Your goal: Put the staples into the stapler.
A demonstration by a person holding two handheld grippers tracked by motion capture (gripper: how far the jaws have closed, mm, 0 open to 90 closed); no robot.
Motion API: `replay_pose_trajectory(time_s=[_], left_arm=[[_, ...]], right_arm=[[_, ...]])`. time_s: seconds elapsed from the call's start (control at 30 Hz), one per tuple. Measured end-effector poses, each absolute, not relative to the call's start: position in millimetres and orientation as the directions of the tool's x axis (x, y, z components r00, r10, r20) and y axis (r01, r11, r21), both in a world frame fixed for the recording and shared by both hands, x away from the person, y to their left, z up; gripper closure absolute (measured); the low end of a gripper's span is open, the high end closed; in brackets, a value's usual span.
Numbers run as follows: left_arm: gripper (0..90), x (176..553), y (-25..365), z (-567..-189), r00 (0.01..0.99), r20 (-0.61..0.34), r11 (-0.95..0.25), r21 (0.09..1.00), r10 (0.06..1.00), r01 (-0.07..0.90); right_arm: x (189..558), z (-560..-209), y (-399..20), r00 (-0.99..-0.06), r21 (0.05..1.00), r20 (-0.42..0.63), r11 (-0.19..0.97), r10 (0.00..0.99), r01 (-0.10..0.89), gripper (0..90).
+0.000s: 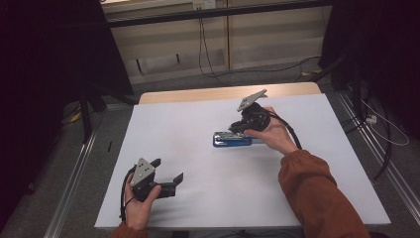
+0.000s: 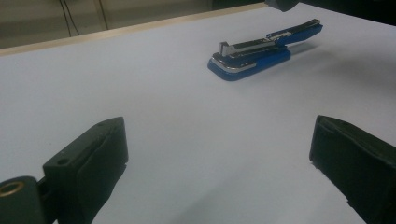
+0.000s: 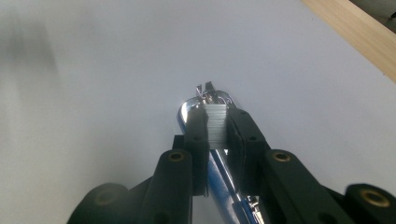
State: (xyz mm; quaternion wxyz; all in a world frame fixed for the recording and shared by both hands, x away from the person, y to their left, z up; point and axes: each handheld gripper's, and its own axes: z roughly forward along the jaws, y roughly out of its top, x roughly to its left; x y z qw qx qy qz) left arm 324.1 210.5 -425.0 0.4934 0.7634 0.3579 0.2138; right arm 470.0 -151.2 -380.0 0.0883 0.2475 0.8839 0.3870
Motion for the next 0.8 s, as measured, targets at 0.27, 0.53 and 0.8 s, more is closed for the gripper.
replay_pose_trajectory(time_s=[0.27, 0.53, 0.8], left_arm=[[4.5, 324.5, 211.1, -424.9, 0.653, -0.026, -0.258, 0.906, 0.757, 0.335], [4.5, 324.9, 210.9, -425.2, 0.656, -0.026, -0.262, 0.905, 0.754, 0.336], [4.5, 324.9, 211.2, -425.3, 0.657, -0.027, -0.262, 0.904, 0.754, 0.337]], right_arm=[[479.7, -383.0, -145.7, -0.853, 0.719, 0.044, 0.577, 0.519, 0.388, 79.0], [487.0, -381.5, -140.1, -0.845, 0.702, 0.04, 0.587, 0.533, 0.403, 79.0], [493.8, -383.1, -133.3, -0.863, 0.703, 0.019, 0.607, 0.505, 0.371, 79.0]])
